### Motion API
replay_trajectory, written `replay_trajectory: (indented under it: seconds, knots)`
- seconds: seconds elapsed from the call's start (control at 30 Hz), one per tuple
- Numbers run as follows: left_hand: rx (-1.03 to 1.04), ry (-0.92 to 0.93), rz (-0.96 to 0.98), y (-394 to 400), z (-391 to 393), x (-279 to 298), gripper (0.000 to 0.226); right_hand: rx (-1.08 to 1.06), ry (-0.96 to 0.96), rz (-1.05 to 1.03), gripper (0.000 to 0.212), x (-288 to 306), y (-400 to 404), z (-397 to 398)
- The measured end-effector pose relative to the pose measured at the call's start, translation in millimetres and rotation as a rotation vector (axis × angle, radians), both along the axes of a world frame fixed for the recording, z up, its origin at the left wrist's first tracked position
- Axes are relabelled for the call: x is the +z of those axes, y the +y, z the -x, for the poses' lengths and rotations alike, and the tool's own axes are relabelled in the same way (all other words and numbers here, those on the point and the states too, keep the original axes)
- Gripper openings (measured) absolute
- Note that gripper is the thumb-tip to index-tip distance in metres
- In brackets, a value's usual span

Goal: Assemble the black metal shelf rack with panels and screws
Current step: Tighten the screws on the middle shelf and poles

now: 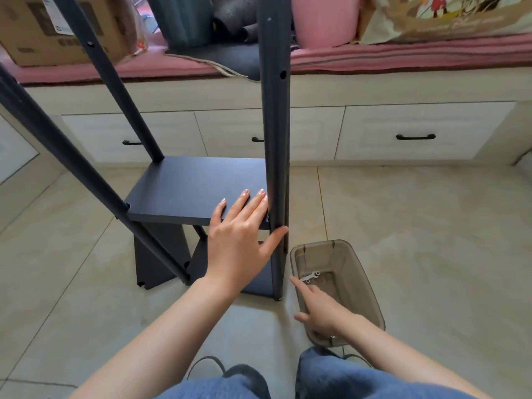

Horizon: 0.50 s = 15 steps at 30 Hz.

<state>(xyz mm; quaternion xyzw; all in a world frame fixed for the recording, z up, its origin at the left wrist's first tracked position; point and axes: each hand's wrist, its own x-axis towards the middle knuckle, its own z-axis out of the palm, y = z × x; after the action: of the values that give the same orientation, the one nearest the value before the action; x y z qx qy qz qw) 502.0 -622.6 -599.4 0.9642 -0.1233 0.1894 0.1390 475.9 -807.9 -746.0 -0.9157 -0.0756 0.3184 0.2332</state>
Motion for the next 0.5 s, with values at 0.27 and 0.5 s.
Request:
replay_trajectory:
  seconds: [0.27,0.5]
  knots:
    - [0.008,-0.047,0.005,-6,-3,-4,0.055,-0.083,-0.083,0.009,0.090,3,-22,-26]
    - [0.008,-0.084,-0.021,-7,-5,-3,0.056,-0.196,-0.099,0.064,0.085,6,-48,-48]
